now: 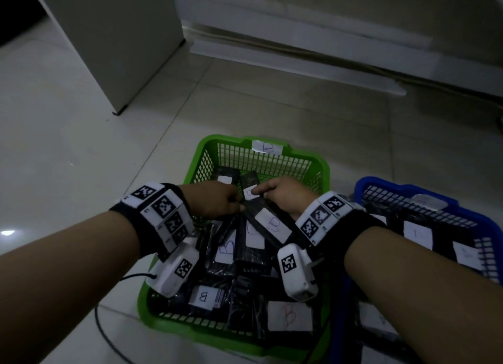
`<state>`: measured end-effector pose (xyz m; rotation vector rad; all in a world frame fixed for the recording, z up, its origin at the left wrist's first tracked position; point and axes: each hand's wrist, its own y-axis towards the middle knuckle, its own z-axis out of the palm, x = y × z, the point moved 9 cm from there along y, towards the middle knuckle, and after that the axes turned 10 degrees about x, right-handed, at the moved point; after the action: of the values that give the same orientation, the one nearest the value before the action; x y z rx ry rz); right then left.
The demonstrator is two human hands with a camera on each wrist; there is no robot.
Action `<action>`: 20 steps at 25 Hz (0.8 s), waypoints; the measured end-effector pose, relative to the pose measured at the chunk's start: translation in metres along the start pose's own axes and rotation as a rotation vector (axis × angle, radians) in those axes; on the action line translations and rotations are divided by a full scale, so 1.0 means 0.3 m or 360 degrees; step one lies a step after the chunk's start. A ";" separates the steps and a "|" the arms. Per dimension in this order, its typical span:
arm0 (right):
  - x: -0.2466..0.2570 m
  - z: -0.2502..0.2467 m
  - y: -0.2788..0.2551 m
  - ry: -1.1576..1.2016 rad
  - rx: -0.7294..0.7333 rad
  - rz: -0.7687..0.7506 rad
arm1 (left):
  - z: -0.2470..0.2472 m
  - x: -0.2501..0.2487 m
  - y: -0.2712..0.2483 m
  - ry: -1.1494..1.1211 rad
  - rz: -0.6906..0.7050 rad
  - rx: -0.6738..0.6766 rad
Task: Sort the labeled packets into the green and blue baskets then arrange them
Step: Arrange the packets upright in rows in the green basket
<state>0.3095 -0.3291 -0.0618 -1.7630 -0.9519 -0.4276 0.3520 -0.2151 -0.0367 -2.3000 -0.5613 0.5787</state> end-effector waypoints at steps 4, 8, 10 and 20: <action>-0.049 0.024 0.035 0.0308 0.0036 0.0029 | 0.007 0.035 -0.005 -0.0155 0.0002 0.0104; 0.018 0.066 0.026 -0.0013 0.0199 -0.0104 | 0.011 0.040 -0.023 -0.0162 0.0030 0.0091; 0.048 0.072 -0.011 -0.0116 0.0255 -0.0101 | 0.002 0.028 -0.025 -0.0141 0.0075 -0.0010; 0.116 -0.071 -0.102 -0.0183 -0.0159 -0.0175 | 0.000 -0.006 -0.020 -0.0065 0.0202 -0.0074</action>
<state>0.3109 -0.3300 -0.0108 -1.8469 -1.1295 -0.4545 0.3494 -0.2122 -0.0321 -2.3853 -0.4548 0.6811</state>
